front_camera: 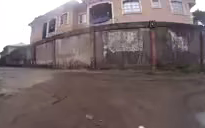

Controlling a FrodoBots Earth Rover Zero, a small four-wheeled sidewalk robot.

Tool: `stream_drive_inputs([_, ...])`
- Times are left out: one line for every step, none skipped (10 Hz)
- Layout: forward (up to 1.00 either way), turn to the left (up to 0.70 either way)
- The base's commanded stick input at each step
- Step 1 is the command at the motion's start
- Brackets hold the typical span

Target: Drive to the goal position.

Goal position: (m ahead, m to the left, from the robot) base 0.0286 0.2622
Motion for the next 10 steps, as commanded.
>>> stream_drive_inputs([0.30,0.60])
stream_drive_inputs([0.30,0.59])
stream_drive_inputs([0.30,0.54])
stream_drive_inputs([0.30,0.28])
stream_drive_inputs([0.30,0.00])
stream_drive_inputs([0.30,0.00])
stream_drive_inputs([0.30,0.00])
stream_drive_inputs([0.30,0.00])
stream_drive_inputs([0.30,0.00])
stream_drive_inputs([0.30,0.00])
